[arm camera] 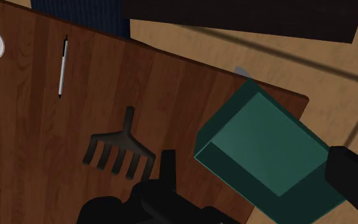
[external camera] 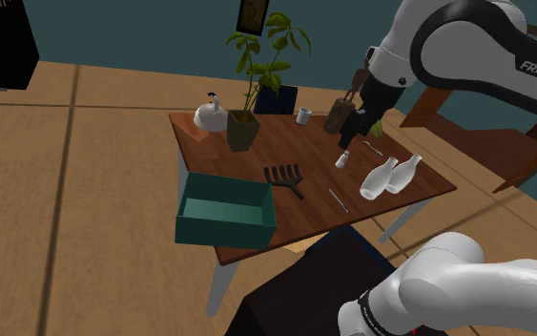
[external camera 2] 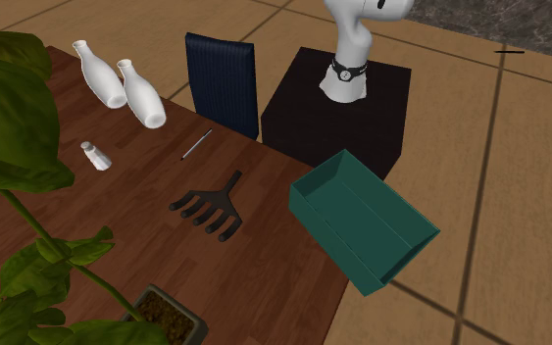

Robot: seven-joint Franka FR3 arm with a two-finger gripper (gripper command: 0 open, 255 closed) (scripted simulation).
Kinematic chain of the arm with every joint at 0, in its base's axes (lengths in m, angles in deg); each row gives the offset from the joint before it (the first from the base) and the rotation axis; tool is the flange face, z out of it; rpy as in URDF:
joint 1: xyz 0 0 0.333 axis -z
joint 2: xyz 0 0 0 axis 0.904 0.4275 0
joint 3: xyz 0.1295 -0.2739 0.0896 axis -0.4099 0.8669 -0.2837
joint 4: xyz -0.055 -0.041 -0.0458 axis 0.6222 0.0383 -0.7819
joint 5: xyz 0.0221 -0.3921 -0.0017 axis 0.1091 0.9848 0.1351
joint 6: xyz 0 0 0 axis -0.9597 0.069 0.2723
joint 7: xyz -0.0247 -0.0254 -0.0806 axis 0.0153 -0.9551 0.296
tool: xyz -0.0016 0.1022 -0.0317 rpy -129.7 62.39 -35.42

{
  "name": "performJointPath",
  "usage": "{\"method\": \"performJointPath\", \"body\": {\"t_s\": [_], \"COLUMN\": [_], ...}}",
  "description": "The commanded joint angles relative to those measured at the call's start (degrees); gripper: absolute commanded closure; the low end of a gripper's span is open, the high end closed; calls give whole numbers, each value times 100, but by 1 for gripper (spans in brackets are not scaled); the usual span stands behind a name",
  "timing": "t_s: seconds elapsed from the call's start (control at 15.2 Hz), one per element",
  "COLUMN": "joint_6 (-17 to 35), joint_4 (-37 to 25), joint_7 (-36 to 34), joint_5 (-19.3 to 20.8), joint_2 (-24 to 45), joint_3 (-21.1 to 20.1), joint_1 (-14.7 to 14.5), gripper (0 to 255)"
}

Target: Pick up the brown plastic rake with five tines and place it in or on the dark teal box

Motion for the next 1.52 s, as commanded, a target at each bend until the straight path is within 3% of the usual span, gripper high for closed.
{"method": "performJointPath", "body": {"t_s": [0.0,0.73,1.45], "joint_6": [0,1843,3431], "joint_4": [0,548,217], "joint_7": [0,-84,-249], "joint_5": [0,380,753], "joint_2": [0,1561,3739], "joint_3": [0,347,668], "joint_1": [0,377,752], "gripper": [0,0,0]}}
